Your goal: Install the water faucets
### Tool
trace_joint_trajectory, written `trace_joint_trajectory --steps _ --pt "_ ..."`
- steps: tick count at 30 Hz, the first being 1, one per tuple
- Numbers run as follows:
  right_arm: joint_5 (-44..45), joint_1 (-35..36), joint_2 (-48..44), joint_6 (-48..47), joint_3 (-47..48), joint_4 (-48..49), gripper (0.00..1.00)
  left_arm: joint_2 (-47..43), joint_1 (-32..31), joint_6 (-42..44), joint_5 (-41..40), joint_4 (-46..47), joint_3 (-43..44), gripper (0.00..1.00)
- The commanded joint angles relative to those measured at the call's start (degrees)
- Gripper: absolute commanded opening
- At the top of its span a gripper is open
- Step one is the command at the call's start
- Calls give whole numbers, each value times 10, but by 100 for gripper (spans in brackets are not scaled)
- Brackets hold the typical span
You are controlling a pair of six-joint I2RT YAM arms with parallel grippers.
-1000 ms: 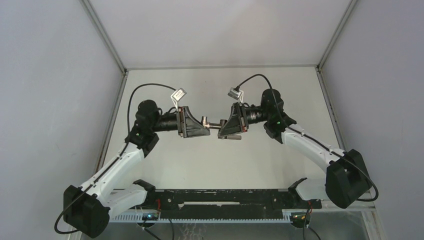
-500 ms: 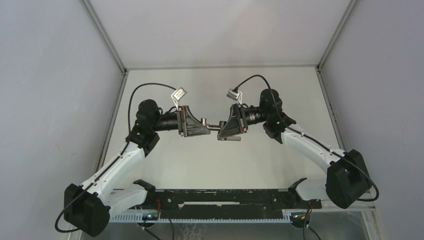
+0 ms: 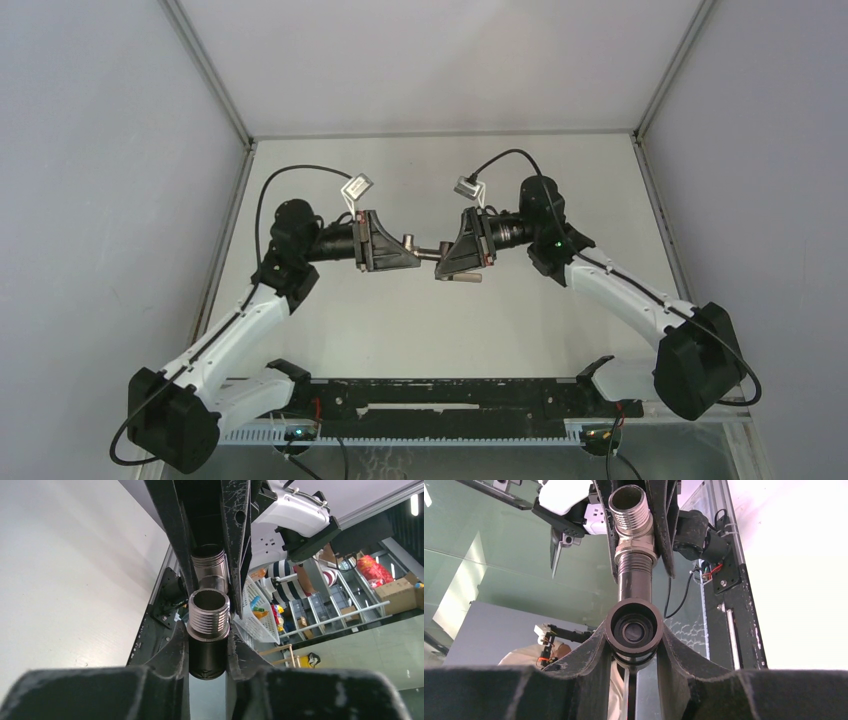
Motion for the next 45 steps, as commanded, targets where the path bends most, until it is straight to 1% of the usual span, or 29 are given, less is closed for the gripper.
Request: trace_joint_trajectory --steps 1,4,6,8,10,11,12,14,15,17,18,20,22,24,27,31,35,37,38,39,41,45 --pt "-11 8 -22 -19 30 21 0 1 0 -5 -3 25 22 1" --pt "-12 7 -19 -3 30 28 0 -2 0 -3 -5 30 19 0" --pt "-14 4 -12 33 30 52 0 -10 0 6 -10 35 16 0" --pt "-13 -1 1 111 30 90 0 -26 0 34 -17 28 12 0" --pt "-21 -7 15 197 30 118 0 -43 0 83 -18 -9 14 0" --pt "-25 -10 20 230 29 123 0 -49 0 117 -21 -46 18 0" --pt "-29 -11 22 272 25 132 4 -55 0 160 -30 -87 24 0" --pt "-34 -15 26 342 9 167 15 -65 0 203 -48 -123 24 0" --pt "-35 -16 29 385 -6 207 28 -70 0 214 -55 -125 22 0" --pt "-34 -20 28 437 -25 268 45 -81 0 228 -79 -126 14 0" --pt "-33 -20 25 441 -28 276 51 -87 0 232 -93 -124 11 0" --pt "-27 -21 14 423 -29 266 61 -89 0 220 -98 -107 4 0" --pt "-18 -24 2 393 -28 249 66 -83 1 200 -107 -101 3 0" --pt "-7 -28 -10 362 -28 222 70 -67 3 193 -115 -133 14 0" --pt "5 -36 -26 319 -25 171 72 -45 7 184 -103 -156 27 0" --pt "15 -40 -41 310 -25 171 73 -32 9 174 -90 -156 27 0" --pt "49 -52 -62 282 -25 160 72 -18 9 152 -76 -156 30 0" --pt "66 -61 -78 227 -12 90 72 -5 10 143 -70 -169 35 0" --pt "74 -66 -83 176 2 18 73 1 12 138 -66 -174 36 0" --pt "87 -70 -87 119 21 -94 72 6 14 131 -63 -174 36 0" --pt "126 -77 -94 21 47 -235 73 10 22 114 -58 -165 33 0" --pt "144 -116 -88 -75 53 -359 72 17 46 43 -53 -150 33 0"
